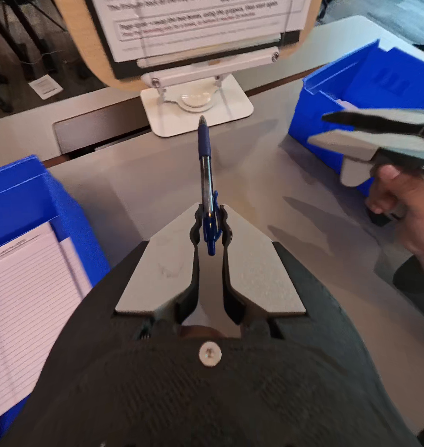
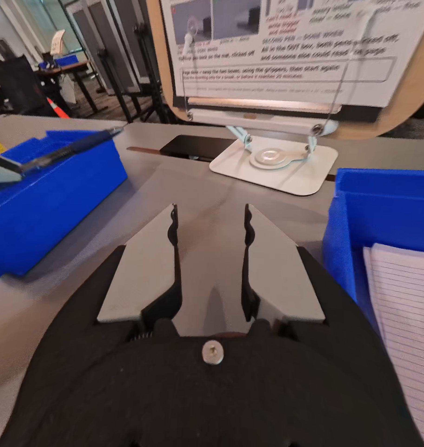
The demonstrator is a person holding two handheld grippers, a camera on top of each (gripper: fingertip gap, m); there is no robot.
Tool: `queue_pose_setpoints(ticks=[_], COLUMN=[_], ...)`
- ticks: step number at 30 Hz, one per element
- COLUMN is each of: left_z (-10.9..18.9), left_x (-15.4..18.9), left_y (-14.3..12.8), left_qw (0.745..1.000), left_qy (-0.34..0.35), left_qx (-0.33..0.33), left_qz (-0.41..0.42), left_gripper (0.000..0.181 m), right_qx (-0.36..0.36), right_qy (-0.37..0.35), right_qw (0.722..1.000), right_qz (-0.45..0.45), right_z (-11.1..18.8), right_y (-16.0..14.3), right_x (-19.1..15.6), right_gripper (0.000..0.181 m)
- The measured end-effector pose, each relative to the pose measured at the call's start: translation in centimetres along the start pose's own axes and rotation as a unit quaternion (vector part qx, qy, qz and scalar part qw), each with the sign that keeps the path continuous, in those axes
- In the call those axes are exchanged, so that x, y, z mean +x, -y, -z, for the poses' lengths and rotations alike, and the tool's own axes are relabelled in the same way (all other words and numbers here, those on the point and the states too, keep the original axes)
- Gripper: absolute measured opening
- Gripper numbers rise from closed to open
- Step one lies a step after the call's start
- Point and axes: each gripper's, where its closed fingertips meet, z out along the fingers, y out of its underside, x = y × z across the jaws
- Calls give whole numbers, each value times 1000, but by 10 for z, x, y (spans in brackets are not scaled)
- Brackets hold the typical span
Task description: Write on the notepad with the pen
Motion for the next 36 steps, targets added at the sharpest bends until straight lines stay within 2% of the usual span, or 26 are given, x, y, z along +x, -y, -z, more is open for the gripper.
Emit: queue_pose_setpoints(ticks=[5, 9, 12, 15, 21, 27, 32, 36], left_z=[-70, -120, -139, -147, -144, -127, -72, -15], left_x=[56, 101, 134, 142, 129, 131, 117, 81], left_y=[-29, -58, -70, -74, -78, -84, -65, -46], left_qw=[998, 995, 990, 990, 994, 989, 990, 991], left_qy=[-45, -62, -99, -99, -67, -105, -123, -108], left_qx=[-40, -69, -82, -82, -84, -79, -19, 32], left_qz=[19, 30, 57, 56, 33, 69, 71, 76], left_gripper=[12, 12, 11, 5, 0, 0, 1, 19], right_qx=[56, 51, 34, 0, -38, -60, -110, -180], right_qy=[-38, -36, -31, -25, -10, 4, 15, -7], right_qw=[998, 998, 999, 1000, 999, 998, 993, 984], right_qz=[-14, -10, -4, -6, -13, -20, -26, -9], right_z=[15, 14, 9, 1, -6, -8, -15, -20], right_y=[21, 20, 14, 1, -14, -21, -42, -70], right_x=[22, 22, 19, 20, 17, 14, 12, 17], right_gripper=[49, 50, 51, 52, 53, 55, 58, 63])
